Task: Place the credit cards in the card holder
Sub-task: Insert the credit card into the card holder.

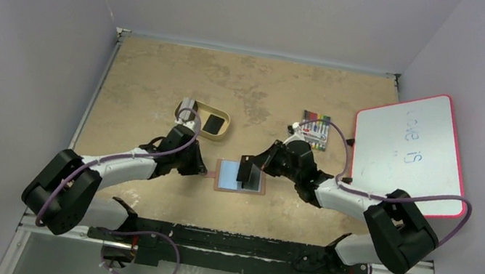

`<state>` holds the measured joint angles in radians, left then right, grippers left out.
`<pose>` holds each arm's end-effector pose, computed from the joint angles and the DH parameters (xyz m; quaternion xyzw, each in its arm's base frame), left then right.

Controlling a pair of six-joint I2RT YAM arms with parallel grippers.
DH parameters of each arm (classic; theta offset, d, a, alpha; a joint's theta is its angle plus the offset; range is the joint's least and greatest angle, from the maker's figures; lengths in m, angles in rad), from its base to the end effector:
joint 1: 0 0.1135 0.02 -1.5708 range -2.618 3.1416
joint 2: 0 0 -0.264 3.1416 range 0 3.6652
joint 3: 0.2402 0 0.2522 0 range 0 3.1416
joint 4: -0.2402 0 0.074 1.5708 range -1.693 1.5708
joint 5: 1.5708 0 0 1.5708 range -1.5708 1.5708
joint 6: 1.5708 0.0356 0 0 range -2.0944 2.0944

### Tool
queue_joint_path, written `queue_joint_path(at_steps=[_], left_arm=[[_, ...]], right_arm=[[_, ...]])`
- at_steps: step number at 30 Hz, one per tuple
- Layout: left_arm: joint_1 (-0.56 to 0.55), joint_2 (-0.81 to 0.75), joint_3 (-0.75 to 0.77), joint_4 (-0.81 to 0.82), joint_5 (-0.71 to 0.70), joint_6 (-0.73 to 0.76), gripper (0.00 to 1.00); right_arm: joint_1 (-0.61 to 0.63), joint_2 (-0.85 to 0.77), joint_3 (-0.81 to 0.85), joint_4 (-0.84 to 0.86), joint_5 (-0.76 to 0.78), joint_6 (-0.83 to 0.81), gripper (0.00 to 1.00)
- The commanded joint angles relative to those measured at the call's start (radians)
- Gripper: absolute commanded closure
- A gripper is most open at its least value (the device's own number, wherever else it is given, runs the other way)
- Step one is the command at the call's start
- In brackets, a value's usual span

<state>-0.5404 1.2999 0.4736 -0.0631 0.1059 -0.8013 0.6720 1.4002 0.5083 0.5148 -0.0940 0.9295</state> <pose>0.1939 -0.1207 0.1434 -0.1049 0.9355 -0.2465 0.2304 0.2150 0.1753 0.1804 0.0799 0.8227 0.4301 0.3629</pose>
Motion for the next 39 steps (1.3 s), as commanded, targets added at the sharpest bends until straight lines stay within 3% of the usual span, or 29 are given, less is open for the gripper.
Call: queue_joint_path(at_steps=[1, 39], left_arm=[[-0.012, 0.003, 0.008, 0.04, -0.015, -0.013, 1.0], [-0.03, 0.037, 0.028, 0.038, -0.046, -0.007, 1.0]], right_arm=[[-0.007, -0.015, -0.015, 0.033, 0.046, -0.007, 1.0], [-0.038, 0.034, -0.075, 0.076, 0.03, -0.072, 1.0]])
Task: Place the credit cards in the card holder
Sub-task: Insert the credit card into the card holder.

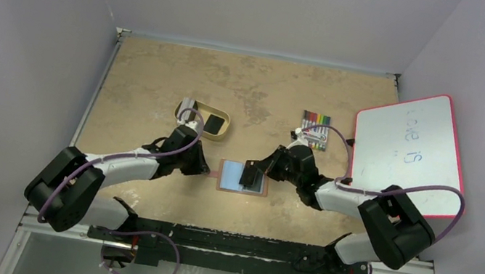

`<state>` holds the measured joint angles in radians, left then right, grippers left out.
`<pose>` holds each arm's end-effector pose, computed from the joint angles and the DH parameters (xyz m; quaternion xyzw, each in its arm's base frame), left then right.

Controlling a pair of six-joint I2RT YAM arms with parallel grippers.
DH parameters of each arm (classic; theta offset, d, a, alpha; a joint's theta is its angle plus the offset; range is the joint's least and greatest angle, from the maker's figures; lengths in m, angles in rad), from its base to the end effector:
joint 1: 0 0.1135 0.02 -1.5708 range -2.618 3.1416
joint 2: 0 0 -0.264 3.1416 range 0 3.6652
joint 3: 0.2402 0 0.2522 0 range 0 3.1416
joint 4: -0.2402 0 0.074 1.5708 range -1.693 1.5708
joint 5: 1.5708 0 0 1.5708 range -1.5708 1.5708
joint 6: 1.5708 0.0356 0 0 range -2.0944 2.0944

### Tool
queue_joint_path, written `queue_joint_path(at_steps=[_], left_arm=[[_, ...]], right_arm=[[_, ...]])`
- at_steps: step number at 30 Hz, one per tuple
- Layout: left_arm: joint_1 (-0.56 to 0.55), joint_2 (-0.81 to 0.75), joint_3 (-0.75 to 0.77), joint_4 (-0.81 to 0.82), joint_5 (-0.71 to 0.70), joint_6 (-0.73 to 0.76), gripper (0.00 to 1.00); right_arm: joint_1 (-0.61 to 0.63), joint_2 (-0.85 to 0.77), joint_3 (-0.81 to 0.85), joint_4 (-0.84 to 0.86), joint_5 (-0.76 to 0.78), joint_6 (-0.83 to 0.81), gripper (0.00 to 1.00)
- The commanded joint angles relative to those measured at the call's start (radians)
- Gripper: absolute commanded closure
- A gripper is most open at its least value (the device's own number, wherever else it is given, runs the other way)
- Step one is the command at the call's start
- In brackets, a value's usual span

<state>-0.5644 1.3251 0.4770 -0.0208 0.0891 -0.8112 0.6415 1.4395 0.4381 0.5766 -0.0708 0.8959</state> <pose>0.1956 -0.1276 0.1419 -0.1003 0.9329 -0.2503 0.2388 0.2131 0.1623 0.1561 0.0875 0.8354 0.3980 0.3688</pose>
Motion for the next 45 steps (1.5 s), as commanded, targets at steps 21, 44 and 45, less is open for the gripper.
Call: queue_joint_path(at_steps=[21, 44, 45], left_arm=[[-0.008, 0.029, 0.023, -0.002, -0.039, 0.001, 1.0], [-0.02, 0.051, 0.02, 0.009, -0.049, -0.003, 1.0], [-0.02, 0.051, 0.022, 0.009, -0.048, -0.003, 1.0]], right_arm=[[-0.007, 0.064, -0.046, 0.125, -0.076, -0.045, 1.0], [-0.007, 0.11, -0.038, 0.155, -0.158, -0.006, 1.0], [-0.008, 0.09, -0.038, 0.139, -0.138, -0.007, 1.0]])
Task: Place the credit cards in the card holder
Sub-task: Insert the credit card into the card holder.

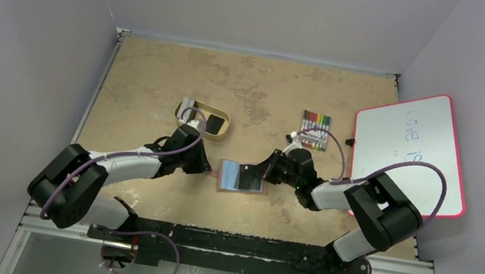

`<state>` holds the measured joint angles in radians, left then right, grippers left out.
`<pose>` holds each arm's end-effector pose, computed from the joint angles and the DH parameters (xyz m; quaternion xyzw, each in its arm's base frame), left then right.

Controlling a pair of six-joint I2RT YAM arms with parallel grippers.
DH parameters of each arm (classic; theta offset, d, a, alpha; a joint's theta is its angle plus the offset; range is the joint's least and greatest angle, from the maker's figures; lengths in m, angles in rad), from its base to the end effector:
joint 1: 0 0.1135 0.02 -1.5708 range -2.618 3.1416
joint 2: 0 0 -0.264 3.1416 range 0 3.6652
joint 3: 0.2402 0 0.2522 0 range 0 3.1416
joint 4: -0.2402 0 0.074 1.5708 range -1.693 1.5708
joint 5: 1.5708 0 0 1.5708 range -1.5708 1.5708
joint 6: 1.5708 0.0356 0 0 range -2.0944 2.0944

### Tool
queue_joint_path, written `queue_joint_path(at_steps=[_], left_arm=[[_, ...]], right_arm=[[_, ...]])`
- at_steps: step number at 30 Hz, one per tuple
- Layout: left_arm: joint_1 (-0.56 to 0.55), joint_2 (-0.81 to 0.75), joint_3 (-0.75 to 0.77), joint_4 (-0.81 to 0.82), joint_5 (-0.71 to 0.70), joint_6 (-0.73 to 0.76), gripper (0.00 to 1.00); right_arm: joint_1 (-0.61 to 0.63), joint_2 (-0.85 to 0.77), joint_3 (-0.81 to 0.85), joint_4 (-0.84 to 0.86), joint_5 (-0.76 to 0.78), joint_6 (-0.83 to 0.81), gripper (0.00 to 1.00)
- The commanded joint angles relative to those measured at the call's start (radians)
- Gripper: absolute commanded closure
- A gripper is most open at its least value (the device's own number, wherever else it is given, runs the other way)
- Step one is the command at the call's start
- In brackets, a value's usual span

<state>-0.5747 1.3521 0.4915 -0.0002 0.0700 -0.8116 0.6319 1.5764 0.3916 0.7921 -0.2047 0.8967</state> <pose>0.1995 -0.1322 0.1415 -0.0987 0.9319 -0.2472 0.2462 0.2135 0.1652 0.1315 0.0529 0.8274 0.4438 0.3402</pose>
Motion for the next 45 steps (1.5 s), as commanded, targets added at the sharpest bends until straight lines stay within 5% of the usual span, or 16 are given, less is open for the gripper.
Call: queue_joint_path(at_steps=[1, 7, 19, 25, 29, 33, 45], left_arm=[[-0.011, 0.024, 0.007, -0.007, -0.025, -0.004, 1.0], [-0.014, 0.022, 0.01, -0.008, -0.032, -0.006, 1.0], [-0.02, 0.017, 0.009, -0.008, -0.034, -0.014, 1.0], [-0.027, 0.009, 0.013, -0.012, -0.038, -0.02, 1.0], [-0.027, 0.009, 0.016, -0.012, -0.026, -0.023, 1.0], [-0.027, -0.009, 0.003, -0.005, -0.013, -0.035, 1.0], [-0.027, -0.044, -0.002, -0.009, -0.015, -0.038, 1.0]], right_arm=[[0.002, -0.065, 0.007, -0.094, 0.017, -0.01, 1.0], [0.002, -0.103, 0.015, -0.178, 0.049, -0.016, 1.0], [0.015, 0.029, 0.053, -0.078, -0.039, -0.012, 0.99], [0.024, 0.055, 0.101, -0.099, -0.038, -0.004, 0.88], [0.025, 0.019, 0.173, -0.363, 0.039, -0.032, 0.7], [0.022, -0.037, 0.178, -0.455, 0.082, -0.058, 0.57], [0.051, -0.046, 0.174, -0.452, 0.072, -0.015, 0.46]])
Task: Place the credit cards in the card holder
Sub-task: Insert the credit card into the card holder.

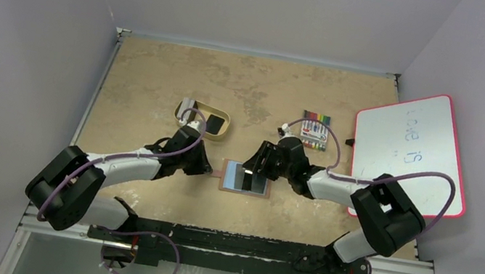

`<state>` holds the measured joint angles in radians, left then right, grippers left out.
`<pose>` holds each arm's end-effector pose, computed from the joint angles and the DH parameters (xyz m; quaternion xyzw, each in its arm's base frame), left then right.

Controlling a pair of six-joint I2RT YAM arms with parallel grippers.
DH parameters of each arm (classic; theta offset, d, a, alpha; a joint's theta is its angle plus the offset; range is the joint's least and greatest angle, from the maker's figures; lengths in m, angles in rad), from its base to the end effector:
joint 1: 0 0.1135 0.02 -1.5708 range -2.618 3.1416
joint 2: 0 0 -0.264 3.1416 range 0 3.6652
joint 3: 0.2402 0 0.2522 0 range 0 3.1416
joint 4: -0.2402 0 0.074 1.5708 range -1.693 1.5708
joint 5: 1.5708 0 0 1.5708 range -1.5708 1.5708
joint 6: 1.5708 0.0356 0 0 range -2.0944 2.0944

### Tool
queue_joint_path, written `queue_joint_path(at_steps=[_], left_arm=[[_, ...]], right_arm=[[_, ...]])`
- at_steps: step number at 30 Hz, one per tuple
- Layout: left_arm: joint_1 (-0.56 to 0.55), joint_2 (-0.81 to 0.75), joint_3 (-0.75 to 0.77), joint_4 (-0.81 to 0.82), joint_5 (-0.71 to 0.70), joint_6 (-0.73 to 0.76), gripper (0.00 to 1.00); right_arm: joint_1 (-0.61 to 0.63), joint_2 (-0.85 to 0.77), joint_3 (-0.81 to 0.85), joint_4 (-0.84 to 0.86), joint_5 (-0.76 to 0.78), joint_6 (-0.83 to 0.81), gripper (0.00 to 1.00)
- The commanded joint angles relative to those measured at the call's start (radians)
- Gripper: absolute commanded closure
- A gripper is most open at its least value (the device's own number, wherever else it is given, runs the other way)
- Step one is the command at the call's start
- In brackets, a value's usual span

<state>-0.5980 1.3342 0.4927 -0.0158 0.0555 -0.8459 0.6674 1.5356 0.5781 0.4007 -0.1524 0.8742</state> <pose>0.1954 -0.1355 0.1446 -0.1062 0.9307 -0.2502 0.2448 0.2271 0.1859 0.1538 0.0532 0.8708 0.3850 0.3009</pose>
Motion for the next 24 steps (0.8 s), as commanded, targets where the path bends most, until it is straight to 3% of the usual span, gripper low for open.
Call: queue_joint_path(at_steps=[1, 14, 24], left_arm=[[-0.005, -0.027, -0.003, 0.008, 0.0, -0.005, 1.0], [-0.006, -0.017, -0.011, 0.025, -0.001, -0.016, 1.0], [-0.008, -0.024, -0.004, 0.017, -0.015, -0.016, 1.0]], right_arm=[[0.025, -0.003, -0.012, -0.056, 0.019, 0.016, 0.46], [0.067, 0.066, 0.007, 0.144, -0.088, 0.119, 0.5], [0.067, 0.047, 0.041, 0.033, -0.046, 0.08, 0.6]])
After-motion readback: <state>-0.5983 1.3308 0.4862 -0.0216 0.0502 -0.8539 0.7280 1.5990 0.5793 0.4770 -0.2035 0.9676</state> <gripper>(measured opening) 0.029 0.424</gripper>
